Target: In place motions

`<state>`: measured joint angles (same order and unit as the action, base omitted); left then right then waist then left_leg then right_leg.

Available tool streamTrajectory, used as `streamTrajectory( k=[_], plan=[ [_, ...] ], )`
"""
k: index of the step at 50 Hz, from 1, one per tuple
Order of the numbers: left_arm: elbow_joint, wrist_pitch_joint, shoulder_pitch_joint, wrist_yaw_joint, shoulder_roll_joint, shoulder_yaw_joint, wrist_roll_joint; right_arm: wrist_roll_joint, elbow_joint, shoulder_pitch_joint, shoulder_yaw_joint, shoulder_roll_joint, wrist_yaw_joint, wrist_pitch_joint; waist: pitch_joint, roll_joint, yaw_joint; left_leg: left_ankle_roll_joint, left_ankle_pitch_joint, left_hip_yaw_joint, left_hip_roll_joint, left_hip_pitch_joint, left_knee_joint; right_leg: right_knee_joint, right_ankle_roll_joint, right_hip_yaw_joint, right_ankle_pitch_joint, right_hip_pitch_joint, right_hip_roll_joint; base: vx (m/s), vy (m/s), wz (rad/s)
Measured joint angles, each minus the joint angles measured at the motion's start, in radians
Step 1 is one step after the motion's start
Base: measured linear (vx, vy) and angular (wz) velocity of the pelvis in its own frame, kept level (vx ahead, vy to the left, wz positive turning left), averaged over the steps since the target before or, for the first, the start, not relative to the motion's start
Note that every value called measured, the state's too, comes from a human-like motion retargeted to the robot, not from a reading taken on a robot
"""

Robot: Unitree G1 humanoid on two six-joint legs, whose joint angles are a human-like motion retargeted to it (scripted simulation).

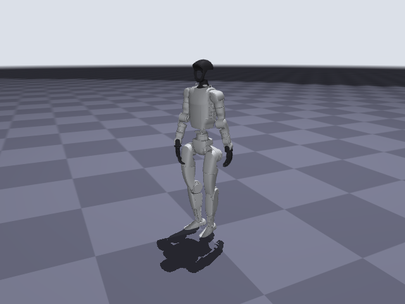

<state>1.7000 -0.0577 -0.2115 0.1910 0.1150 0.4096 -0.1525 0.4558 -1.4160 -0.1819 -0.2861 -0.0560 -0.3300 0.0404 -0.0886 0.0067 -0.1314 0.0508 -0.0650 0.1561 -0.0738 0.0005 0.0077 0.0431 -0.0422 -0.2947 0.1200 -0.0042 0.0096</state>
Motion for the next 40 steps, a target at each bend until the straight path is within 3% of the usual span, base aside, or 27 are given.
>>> streamTrajectory(
  k=[10,24,33,38,40],
  plan=[
    [-0.010,0.020,0.192,-0.014,-0.005,-0.077,0.027,0.043,-0.201,0.128,0.041,-0.067,0.054,-0.057,0.000,-0.001,-0.010,0.000,-0.004,0.020,0.007,0.004,-0.001,-0.002,0.000,0.006,-0.004,-0.002,0.004,0.00,0.00,0.00],
    [-0.223,0.035,0.449,0.002,0.033,-0.170,0.106,0.034,-0.284,0.277,0.141,-0.148,0.093,-0.117,0.005,0.006,-0.025,-0.002,-0.008,0.047,0.018,0.003,0.002,-0.003,0.001,0.012,-0.009,-0.007,0.008,0.00,0.00,0.00],
    [-0.256,0.047,0.451,-0.003,0.036,-0.183,0.101,0.010,-0.269,0.218,0.110,-0.112,0.071,-0.101,0.002,0.011,-0.015,-0.002,-0.006,0.042,0.016,0.002,0.003,-0.003,0.000,0.010,-0.008,-0.006,0.008,0.00,0.00,0.00],
    [-0.175,0.047,0.397,0.000,0.022,-0.170,0.069,0.005,-0.196,0.158,0.073,-0.075,0.029,-0.083,0.001,0.010,-0.038,0.001,0.000,-0.004,0.003,-0.001,0.004,-0.005,-0.012,-0.028,-0.010,-0.007,0.007,0.01,0.01,0.30],
    [-0.123,0.047,0.370,-0.004,0.018,-0.146,0.053,0.004,-0.155,0.128,0.054,-0.058,0.014,-0.074,-0.001,0.009,0.011,-0.002,-0.005,0.040,0.011,0.003,0.001,-0.001,-0.002,0.021,-0.004,-0.005,0.006,0.01,0.02,-0.42]
  ],
)
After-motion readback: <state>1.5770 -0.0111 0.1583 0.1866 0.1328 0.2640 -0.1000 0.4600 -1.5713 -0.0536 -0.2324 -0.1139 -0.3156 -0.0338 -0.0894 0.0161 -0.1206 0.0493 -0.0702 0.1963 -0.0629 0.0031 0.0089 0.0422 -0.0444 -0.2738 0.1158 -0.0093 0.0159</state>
